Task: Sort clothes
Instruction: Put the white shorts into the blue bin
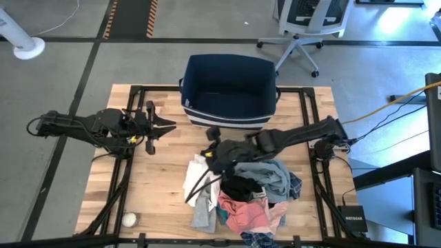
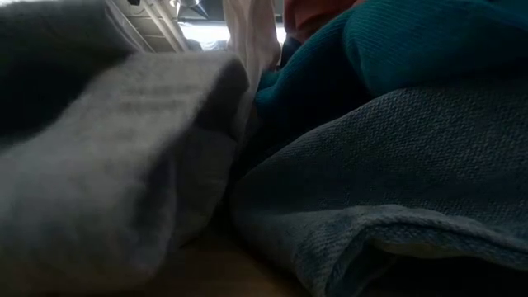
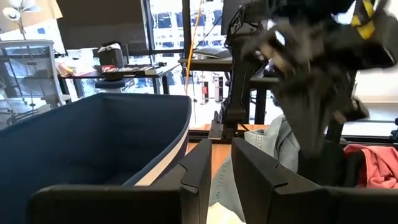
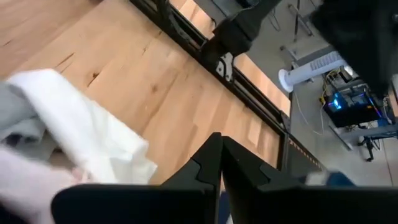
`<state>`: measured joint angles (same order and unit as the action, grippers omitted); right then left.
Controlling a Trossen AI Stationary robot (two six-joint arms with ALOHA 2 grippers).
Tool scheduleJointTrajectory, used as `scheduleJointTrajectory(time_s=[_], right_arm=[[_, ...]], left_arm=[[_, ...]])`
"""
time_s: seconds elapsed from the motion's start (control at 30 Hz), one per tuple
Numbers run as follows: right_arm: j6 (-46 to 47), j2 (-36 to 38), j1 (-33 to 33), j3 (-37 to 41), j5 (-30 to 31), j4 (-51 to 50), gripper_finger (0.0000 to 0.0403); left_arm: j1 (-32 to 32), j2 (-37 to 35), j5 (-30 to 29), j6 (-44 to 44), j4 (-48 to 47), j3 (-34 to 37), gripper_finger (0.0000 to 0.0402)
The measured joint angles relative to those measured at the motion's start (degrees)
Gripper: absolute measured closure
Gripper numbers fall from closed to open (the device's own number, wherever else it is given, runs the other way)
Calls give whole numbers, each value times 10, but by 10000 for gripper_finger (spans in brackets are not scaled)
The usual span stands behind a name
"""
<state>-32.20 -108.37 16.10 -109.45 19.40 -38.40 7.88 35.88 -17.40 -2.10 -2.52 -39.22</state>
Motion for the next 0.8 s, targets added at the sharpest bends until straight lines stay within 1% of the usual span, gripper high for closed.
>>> scheduleJointTrajectory(time_s=[0.13,0.2,0.3,0.37,0.47,0.6,0.7,0.8], right_arm=[[-6,-35,0,-1,4,65,377],[-11,-49,0,-1,25,83,377],[-11,-67,0,0,34,84,374],[-11,-77,0,0,26,74,359],[-7,-91,0,0,-2,68,316],[20,-107,0,0,-31,66,237],[39,-121,0,0,-36,49,186],[53,-138,0,0,-36,26,148]], left_arm=[[0,0,0,0,1,0,343],[0,0,0,0,2,0,343],[0,0,0,-4,1,0,343],[0,0,0,-10,2,0,343],[0,0,0,-16,4,0,343],[0,0,0,-24,14,0,343],[0,0,0,-24,21,0,343],[0,0,0,-24,20,0,343]])
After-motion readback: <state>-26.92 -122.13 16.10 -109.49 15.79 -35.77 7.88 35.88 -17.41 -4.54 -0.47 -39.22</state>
